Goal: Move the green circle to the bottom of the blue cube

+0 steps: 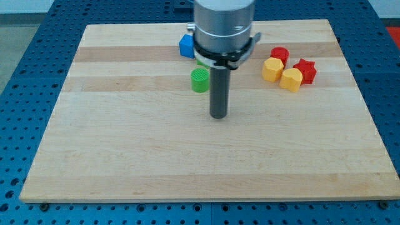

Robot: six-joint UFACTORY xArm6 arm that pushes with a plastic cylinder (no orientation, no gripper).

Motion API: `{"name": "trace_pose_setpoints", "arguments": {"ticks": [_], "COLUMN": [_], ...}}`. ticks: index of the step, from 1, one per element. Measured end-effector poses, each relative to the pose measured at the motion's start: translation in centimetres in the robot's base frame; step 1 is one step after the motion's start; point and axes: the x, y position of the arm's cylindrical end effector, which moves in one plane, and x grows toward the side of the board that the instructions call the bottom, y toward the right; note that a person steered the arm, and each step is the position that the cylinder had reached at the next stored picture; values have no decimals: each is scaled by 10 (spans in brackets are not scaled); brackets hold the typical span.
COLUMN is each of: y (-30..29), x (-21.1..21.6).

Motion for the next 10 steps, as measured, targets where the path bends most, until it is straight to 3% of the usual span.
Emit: {"name": "trace_pose_setpoints", "arguments": {"ticks": [2,7,8,10], "y": [-22,-21,-21,-21], "x": [-4,-167,-166,-121]}}
